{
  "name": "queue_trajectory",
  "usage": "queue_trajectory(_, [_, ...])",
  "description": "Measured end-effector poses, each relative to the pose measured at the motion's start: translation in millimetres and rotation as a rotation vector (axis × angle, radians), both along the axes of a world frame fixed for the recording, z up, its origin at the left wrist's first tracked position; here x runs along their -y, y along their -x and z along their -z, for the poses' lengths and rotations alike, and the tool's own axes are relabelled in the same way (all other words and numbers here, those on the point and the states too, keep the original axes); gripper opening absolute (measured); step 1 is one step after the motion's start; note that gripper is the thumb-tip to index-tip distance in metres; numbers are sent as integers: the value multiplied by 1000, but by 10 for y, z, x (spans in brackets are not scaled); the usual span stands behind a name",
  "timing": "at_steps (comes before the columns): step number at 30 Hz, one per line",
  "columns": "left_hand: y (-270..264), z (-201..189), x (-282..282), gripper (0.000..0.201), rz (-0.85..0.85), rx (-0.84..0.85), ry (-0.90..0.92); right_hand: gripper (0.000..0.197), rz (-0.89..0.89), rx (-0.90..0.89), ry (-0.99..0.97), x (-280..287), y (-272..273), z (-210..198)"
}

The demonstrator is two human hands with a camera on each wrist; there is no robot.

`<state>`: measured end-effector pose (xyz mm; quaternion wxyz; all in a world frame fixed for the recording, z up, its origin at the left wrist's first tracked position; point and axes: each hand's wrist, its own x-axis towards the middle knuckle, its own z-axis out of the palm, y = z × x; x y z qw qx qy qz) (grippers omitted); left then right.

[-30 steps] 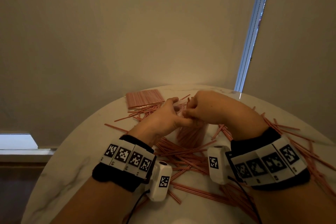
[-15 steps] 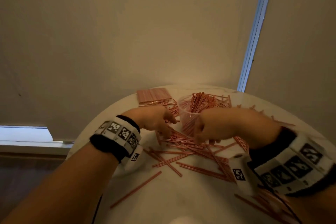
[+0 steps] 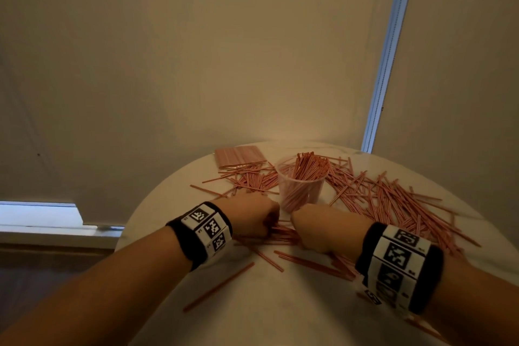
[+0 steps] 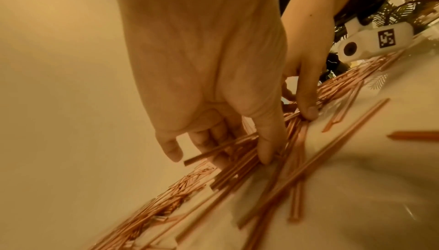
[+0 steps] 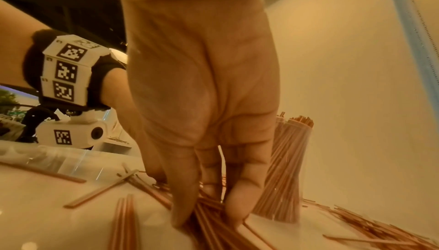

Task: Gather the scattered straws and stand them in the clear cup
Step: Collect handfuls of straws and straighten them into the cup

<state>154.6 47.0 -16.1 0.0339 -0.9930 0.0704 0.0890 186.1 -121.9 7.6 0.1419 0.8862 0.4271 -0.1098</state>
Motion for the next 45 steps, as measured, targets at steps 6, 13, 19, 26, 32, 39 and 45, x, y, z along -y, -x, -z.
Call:
queue_trajectory(6, [47,90,88,36,4,-17,6,29,-34,26,88,44,88,-39])
queue_trajectory(13, [136,109,77,21,-3,27,90,28,-3,-13,35,143,48,-16])
queue_trajectory(19, [183,70,30,18,73,154,208,22,-17,29,-47,243,-70,-95])
queue_trajectory(26, [188,-5,-34,26,39,99,172,22,-27,35,-30,334,-98,-187])
queue_trajectory(32, [303,-41,-66,20,-11,45,273,23,-15,32,-117,419,-106,-266])
queue_trajectory(39, [367,-107,-89,32,-67,64,336,16,12,41,-145,402,-112,-326])
queue_trajectory(45, [451,-83,-361,30,-203,199,591,9,85,-157,-317,514,-201,-432])
